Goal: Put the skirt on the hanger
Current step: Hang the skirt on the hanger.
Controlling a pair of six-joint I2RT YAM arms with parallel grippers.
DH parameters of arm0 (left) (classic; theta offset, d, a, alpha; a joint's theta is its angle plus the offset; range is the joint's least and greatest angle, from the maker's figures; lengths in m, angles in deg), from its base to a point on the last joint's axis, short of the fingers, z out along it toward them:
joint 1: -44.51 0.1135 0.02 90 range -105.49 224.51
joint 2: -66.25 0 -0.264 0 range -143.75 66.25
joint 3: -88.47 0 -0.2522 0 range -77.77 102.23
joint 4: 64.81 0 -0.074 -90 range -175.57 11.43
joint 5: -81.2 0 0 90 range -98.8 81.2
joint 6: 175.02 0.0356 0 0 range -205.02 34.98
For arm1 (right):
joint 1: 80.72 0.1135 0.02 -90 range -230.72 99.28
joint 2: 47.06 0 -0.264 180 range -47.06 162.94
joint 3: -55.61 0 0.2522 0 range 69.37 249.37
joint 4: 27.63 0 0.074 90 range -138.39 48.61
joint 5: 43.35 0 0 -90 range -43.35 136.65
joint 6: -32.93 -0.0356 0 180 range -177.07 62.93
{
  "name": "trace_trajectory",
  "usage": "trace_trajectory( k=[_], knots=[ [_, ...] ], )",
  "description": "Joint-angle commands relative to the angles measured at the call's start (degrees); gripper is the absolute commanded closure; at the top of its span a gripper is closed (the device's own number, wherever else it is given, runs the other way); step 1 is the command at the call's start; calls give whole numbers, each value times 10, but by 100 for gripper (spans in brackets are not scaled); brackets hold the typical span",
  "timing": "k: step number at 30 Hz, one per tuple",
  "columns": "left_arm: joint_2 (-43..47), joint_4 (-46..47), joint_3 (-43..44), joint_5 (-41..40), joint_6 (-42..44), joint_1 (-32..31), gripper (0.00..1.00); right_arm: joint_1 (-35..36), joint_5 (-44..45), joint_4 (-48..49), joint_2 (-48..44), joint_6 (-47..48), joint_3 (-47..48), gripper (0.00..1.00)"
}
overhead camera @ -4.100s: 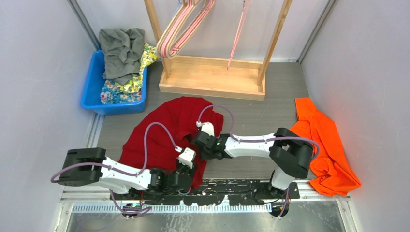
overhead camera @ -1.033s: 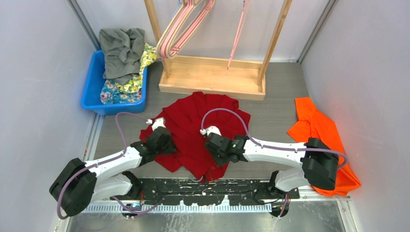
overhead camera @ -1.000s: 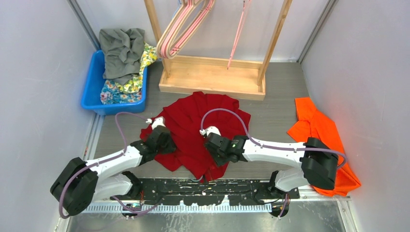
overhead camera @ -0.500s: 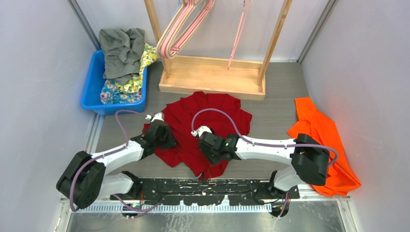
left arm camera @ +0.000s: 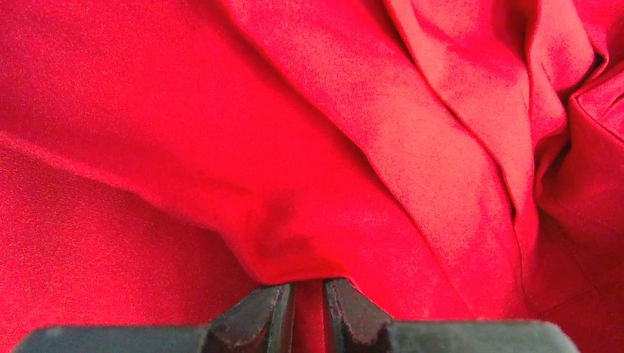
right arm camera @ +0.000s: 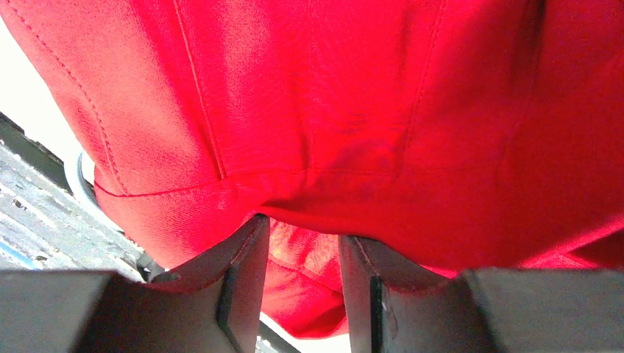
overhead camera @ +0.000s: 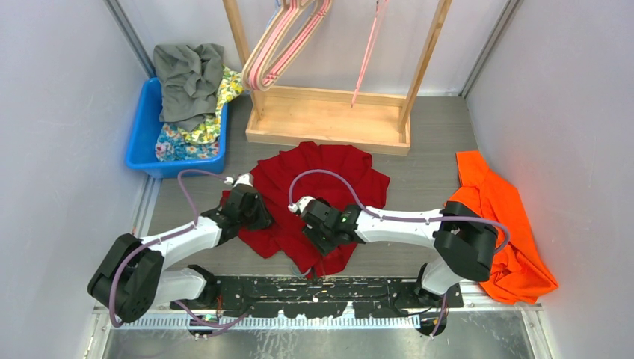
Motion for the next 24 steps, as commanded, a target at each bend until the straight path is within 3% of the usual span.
trace_trajectory(
  k=[1,10,13,17,24],
  knots=[
    [-14,-18,15,-14,18,14,79,-6,-27,27,2,8,-4,55],
    [3,-35,22,-16,24,28,79,-18,-41,25,61,8,12,56],
    [10,-47,31,-15,33,44,79,-18,-44,11,83,2,22,63],
    [21,-65,49,-6,45,75,78,-17,-39,4,81,-24,20,80],
    [33,-115,90,7,61,107,71,-13,-19,17,19,-88,-10,87]
  ],
)
